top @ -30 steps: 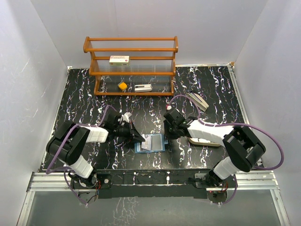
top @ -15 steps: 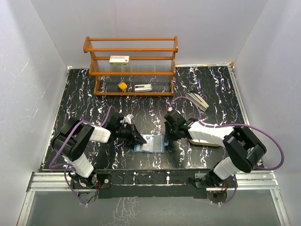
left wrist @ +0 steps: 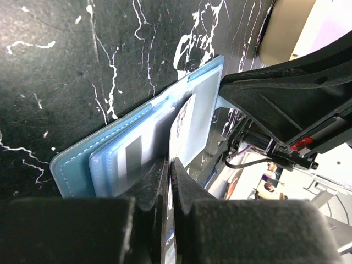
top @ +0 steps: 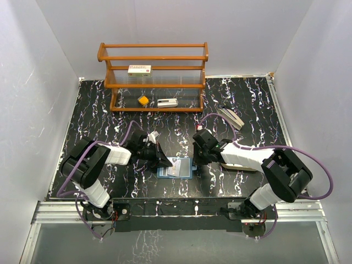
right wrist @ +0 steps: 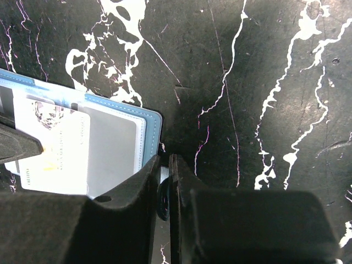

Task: Put the credit cards into the card holder
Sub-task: Insert the credit card into the card holder.

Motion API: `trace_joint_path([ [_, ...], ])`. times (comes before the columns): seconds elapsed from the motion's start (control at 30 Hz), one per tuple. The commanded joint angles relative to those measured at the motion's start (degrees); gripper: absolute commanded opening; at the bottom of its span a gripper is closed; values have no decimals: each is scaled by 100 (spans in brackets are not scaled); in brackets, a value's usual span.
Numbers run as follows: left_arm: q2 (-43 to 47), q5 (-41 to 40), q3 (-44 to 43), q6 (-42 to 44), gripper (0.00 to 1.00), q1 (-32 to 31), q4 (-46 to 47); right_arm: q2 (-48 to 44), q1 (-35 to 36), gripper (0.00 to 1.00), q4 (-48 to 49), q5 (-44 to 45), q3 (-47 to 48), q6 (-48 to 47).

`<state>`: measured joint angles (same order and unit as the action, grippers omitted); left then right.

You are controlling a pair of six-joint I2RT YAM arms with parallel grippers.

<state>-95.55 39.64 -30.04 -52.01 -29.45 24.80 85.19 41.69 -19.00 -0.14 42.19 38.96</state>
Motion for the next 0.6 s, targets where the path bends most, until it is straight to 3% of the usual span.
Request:
trace_joint_path([
  [0.0, 218, -602, -112, 384, 0, -43, -805, -107, 84, 11, 139, -75, -114, 68],
  [0.2, 447, -838, 102, -23, 0, -189, -454, -143, 86, 10, 248, -75, -214, 168],
  [0.57, 60, -846, 236, -306, 0, -327, 459, -454, 88, 9, 659, -166, -520, 674],
])
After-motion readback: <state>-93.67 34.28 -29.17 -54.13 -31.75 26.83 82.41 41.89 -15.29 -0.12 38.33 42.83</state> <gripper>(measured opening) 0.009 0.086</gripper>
